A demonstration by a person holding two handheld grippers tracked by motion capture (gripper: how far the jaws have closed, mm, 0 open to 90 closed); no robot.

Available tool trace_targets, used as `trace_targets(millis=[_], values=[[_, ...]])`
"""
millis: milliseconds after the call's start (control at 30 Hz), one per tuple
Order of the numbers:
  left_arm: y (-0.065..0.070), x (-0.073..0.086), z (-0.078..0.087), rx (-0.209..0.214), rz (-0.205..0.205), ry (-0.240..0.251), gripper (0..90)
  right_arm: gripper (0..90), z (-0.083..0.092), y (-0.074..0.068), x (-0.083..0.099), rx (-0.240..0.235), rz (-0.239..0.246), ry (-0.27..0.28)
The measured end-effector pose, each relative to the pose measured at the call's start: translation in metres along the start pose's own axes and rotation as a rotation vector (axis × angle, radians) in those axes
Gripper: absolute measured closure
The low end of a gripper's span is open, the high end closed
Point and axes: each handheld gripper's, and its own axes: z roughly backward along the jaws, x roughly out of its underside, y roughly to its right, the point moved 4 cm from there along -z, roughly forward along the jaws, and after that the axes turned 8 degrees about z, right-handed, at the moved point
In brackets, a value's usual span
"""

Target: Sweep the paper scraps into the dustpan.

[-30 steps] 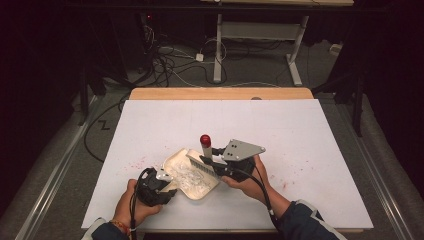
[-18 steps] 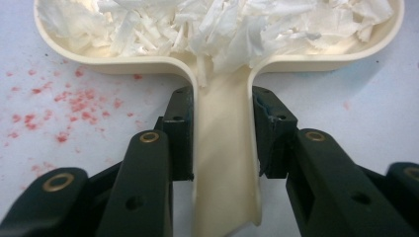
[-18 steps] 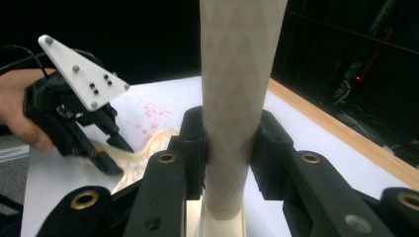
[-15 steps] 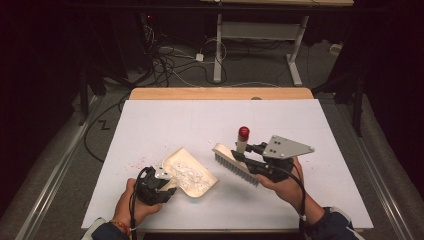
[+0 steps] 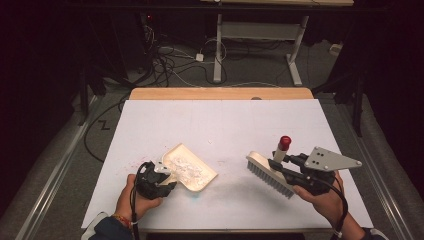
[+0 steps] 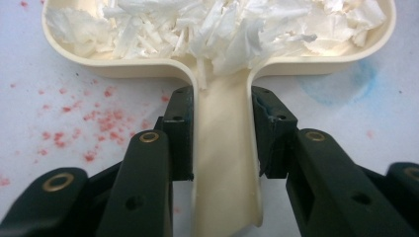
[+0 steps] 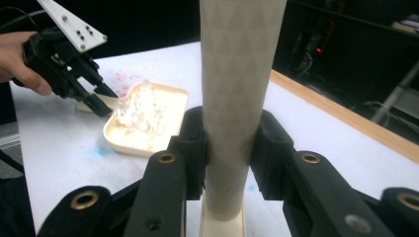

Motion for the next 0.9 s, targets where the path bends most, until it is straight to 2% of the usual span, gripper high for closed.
trace_targets(millis=[167, 300, 467, 533, 800, 900], values=[[-0.004, -0.003, -0.001, -0.003, 0.016, 0.011, 63.1, 70.6, 0.015, 0.002, 0.012, 0.007, -0.018, -0.025], [-0.008, -0.003, -0.001, -0.017, 0.039, 0.023, 63.1, 70.6, 0.025, 0.006, 0.02, -0.005, -0.049, -0.022], [-0.015, -0.004, -0.001, -0.028, 0.067, 0.033, 63.1, 70.5, 0.033, 0.009, 0.026, -0.006, -0.059, -0.031], [-0.017, -0.004, -0.001, -0.034, 0.076, 0.037, 63.1, 70.6, 0.034, 0.007, 0.028, -0.016, -0.059, -0.043], [-0.03, -0.004, 0.001, -0.072, 0.165, 0.083, 63.1, 70.5, 0.036, 0.0, 0.03, -0.086, -0.054, -0.063], [-0.035, -0.004, 0.002, -0.087, 0.183, 0.093, 63.1, 70.5, 0.037, -0.001, 0.03, -0.113, -0.061, -0.072]])
